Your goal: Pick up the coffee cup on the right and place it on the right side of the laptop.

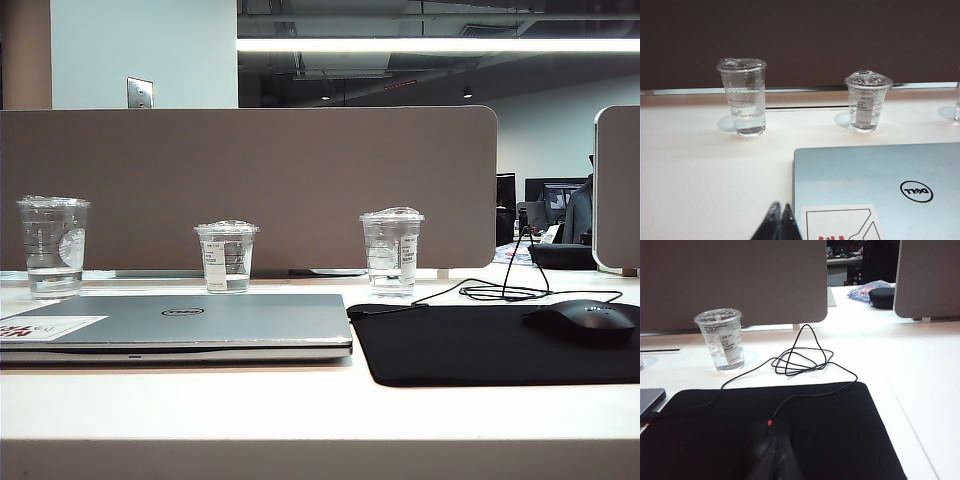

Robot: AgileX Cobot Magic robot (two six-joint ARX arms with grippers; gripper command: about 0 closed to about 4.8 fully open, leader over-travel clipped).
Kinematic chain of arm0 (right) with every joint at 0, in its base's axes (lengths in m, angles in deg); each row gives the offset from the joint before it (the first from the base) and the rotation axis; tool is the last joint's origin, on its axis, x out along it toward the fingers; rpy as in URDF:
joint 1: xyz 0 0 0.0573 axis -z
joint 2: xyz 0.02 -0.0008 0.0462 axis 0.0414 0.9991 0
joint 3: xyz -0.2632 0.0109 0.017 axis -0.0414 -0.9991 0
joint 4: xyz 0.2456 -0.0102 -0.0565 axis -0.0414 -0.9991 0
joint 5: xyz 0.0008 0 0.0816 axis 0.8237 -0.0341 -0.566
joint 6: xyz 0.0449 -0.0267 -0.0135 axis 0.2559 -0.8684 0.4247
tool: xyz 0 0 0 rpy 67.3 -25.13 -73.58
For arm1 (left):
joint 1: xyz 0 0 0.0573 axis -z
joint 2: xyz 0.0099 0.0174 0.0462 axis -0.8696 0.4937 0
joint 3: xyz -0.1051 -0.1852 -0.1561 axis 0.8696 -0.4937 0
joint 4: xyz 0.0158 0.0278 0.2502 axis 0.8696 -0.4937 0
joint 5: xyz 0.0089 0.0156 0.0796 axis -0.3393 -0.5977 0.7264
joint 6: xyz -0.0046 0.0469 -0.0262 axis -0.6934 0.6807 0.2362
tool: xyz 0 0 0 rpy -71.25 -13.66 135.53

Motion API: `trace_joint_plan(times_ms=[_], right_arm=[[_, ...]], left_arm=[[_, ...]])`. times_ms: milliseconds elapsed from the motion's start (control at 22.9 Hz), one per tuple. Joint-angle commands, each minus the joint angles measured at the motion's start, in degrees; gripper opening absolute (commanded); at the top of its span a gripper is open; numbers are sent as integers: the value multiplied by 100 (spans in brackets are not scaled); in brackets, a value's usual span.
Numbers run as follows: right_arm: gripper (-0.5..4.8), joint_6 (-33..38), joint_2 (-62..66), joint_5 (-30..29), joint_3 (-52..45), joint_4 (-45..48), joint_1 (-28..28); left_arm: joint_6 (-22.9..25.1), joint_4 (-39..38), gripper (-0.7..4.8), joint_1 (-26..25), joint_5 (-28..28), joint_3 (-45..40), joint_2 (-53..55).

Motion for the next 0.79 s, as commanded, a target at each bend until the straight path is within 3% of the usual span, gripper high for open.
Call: trace_joint_plan(times_ms=[44,480,785], right_arm=[[-6,15,-11,-9,26,103,0],[-6,341,-11,-9,160,142,0],[-6,417,35,-11,798,129,0]], left_arm=[[39,28,-5,-9,-24,24,2],[24,63,-5,-9,-28,127,2],[-608,-229,-6,-7,-17,894,4]])
